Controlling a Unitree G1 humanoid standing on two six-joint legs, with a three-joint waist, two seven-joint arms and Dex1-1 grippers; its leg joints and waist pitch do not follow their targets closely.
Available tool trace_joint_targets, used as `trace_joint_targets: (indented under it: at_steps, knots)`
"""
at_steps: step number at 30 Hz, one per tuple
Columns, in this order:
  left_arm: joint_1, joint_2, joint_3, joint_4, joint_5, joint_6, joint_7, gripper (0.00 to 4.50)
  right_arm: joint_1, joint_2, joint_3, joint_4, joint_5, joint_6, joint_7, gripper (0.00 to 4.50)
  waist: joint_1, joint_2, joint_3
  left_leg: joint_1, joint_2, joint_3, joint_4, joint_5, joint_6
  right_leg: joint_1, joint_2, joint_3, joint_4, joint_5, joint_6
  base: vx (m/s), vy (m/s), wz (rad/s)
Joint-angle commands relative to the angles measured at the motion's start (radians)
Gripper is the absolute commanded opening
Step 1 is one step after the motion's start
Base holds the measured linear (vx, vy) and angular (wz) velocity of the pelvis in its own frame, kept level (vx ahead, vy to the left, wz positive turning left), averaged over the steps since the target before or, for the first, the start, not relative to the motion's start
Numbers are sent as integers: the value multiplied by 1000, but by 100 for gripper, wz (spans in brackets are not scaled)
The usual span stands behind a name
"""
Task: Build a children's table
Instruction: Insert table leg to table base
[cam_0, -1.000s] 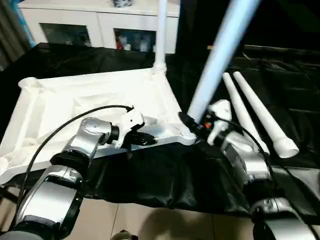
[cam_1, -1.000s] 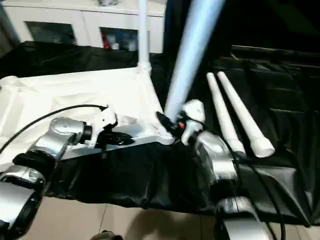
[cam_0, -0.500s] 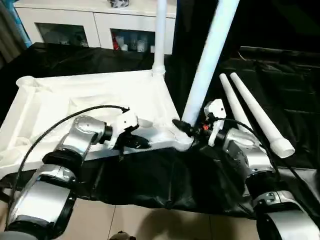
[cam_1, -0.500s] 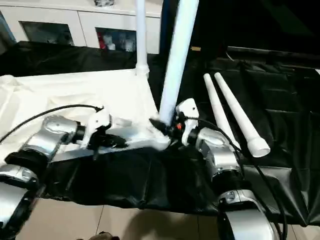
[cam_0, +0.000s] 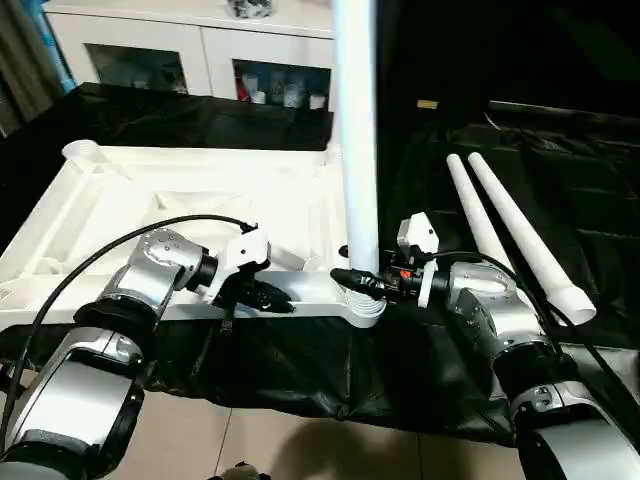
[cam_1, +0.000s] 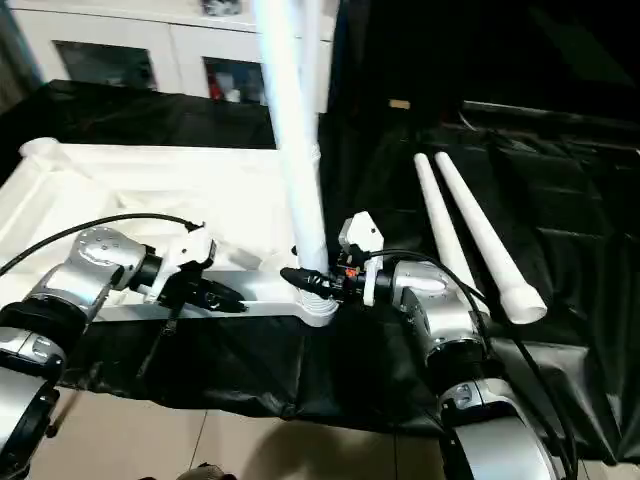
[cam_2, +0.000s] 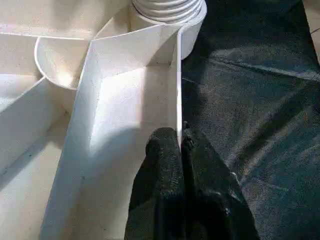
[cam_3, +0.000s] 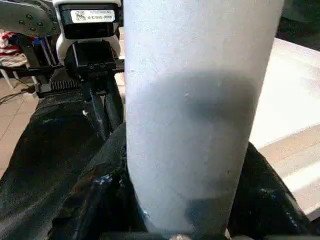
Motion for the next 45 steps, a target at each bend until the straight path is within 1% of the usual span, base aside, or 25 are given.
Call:
trace_joint_targets:
  at_steps: [1, 5, 6, 9, 11, 12, 13, 14, 16, 17, 18, 19, 21, 22, 28, 32, 34, 38, 39, 40, 41, 42, 43, 44, 45]
  knots:
    - [-10, -16, -9, -36, -2, -12, -5, 0, 59, 15, 61, 56, -51, 22, 17, 189, 2, 17, -54, 31, 81, -31, -93, -251, -17, 35, -90, 44, -65, -68, -301, 0, 0, 0]
    - [-6, -15, 1, -40, -7, -11, 18, 0, 75, 23, 36, 48, -35, -6, -19, 189, 5, 17, -54, 31, 81, -31, -93, -250, -15, 35, -91, 45, -67, -62, -299, 0, 0, 0]
    - [-3, -15, 7, -41, -8, -12, 31, 0, 82, 28, 12, 40, -18, -18, -46, 189, 5, 18, -53, 32, 82, -31, -95, -258, -18, 34, -90, 45, -69, -72, -297, 0, 0, 0]
    - [2, -17, 19, -44, -9, -15, 54, 0, 93, 41, -45, 21, 19, -27, -106, 189, 4, 23, -49, 35, 83, -33, -101, -313, -36, 30, -91, 47, -76, -139, -288, 0, 0, 0]
    - [3, -18, 22, -46, -12, -14, 59, 0, 97, 44, -56, 14, 25, -30, -121, 189, 5, 22, -48, 39, 84, -34, -103, -341, -46, 26, -92, 47, -80, -177, -279, 0, 0, 0]
    - [4, -19, 24, -47, -14, -14, 62, 0, 100, 45, -63, 12, 27, -38, -133, 189, 7, 34, -48, 38, 83, -36, -104, -346, -52, 26, -93, 48, -80, -187, -274, 0, 0, 0]
    - [6, -20, 25, -49, -14, -14, 63, 0, 103, 46, -67, 10, 28, -41, -139, 189, 4, 30, -47, 37, 83, -35, -106, -353, -55, 25, -91, 48, -83, -192, -271, 0, 0, 0]
    - [11, -22, 28, -54, -18, -11, 69, 0, 115, 48, -83, 4, 33, -60, -167, 189, 6, 33, -49, 38, 83, -37, -106, -351, -59, 27, -92, 48, -80, -178, -270, 0, 0, 0]
    - [18, -22, 28, -58, -20, -10, 74, 0, 126, 51, -105, -4, 45, -64, -190, 189, 4, 29, -49, 35, 82, -36, -105, -336, -53, 29, -92, 48, -79, -150, -277, 0, 0, 0]
    - [18, -22, 28, -58, -20, -10, 74, 0, 126, 51, -105, -4, 45, -64, -190, 189, 4, 29, -49, 35, 82, -36, -105, -336, -53, 29, -92, 48, -79, -150, -277, 0, 0, 0]
    - [22, -23, 28, -56, -18, -13, 82, 0, 139, 51, -125, -7, 53, -71, -214, 189, 5, 35, -49, 34, 81, -34, -104, -320, -46, 30, -90, 48, -79, -133, -277, 0, 0, 0]
    - [25, -23, 27, -55, -17, -15, 85, 0, 146, 51, -133, -10, 58, -71, -223, 189, 5, 32, -49, 33, 81, -33, -104, -314, -43, 30, -90, 48, -79, -125, -276, 0, 0, 0]
    - [29, -25, 26, -55, -15, -18, 90, 0, 161, 48, -135, -15, 58, -76, -227, 189, 7, 34, -49, 33, 82, -33, -104, -304, -35, 31, -90, 47, -78, -114, -281, 0, 0, 0]
    - [31, -27, 25, -52, -13, -22, 94, 0, 172, 45, -135, -20, 57, -82, -232, 189, 7, 38, -49, 33, 81, -33, -103, -303, -34, 31, -90, 47, -78, -116, -281, 0, 0, 0]
    - [35, -25, 26, -52, -9, -28, 104, 0, 191, 34, -156, -50, 69, -88, -252, 189, 10, 39, -47, 39, 84, -33, -109, -332, -45, 28, -88, 46, -83, -139, -273, 0, 0, 0]
    - [37, -20, 26, -51, -7, -34, 112, 0, 210, 22, -170, -92, 84, -80, -262, 189, 11, 41, -48, 37, 84, -33, -110, -318, -43, 32, -89, 45, -80, -102, -274, 0, 0, 0]
    - [37, -19, 28, -49, -9, -36, 117, 0, 221, 14, -172, -113, 91, -82, -268, 189, 11, 37, -47, 36, 83, -33, -110, -314, -39, 34, -91, 45, -82, -111, -270, 0, 0, 0]
    - [26, -26, 60, -51, -38, -51, 133, 0, 213, 10, -187, -127, 103, -82, -283, 189, 12, 40, -47, 35, 84, -33, -108, -298, -35, 33, -93, 45, -83, -119, -271, 0, 0, 0]
    - [23, -29, 70, -53, -46, -53, 141, 0, 209, 11, -188, -127, 105, -81, -284, 189, 12, 39, -48, 33, 82, -33, -107, -284, -31, 35, -92, 45, -80, -103, -273, 0, 0, 0]
    - [14, -31, 89, -64, -77, -22, 114, 0, 200, 12, -188, -126, 105, -81, -285, 189, 13, 43, -49, 33, 82, -33, -105, -273, -29, 36, -92, 45, -79, -89, -274, 0, 0, 0]
    - [7, -33, 105, -75, -105, 5, 89, 43, 194, 13, -188, -127, 105, -79, -286, 189, 12, 40, -52, 32, 81, -30, -103, -248, -25, 38, -91, 43, -74, -55, -283, 0, 0, 0]
    - [-3, -33, 130, -97, -145, 34, 62, 43, 186, 14, -184, -129, 106, -78, -287, 189, 11, 38, -58, 26, 78, -29, -95, -187, -8, 43, -89, 41, -63, 22, -293, 0, 0, 0]
    - [-4, -33, 133, -99, -149, 36, 59, 54, 185, 14, -184, -130, 106, -78, -287, 189, 10, 38, -59, 22, 76, -29, -91, -155, 3, 44, -87, 39, -57, 65, -299, 0, 0, 0]
    - [-10, -33, 144, -112, -166, 52, 55, 60, 182, 15, -183, -131, 107, -77, -286, 189, 14, 40, -63, 22, 75, -25, -83, -107, 24, 41, -86, 36, -52, 141, -314, 0, 0, 0]
    - [-23, -36, 164, -129, -191, 73, 59, 64, 180, 13, -179, -133, 111, -76, -287, 189, 15, 37, -62, 21, 74, -22, -78, -89, 47, 40, -83, 34, -47, 183, -324, 0, 0, 0]
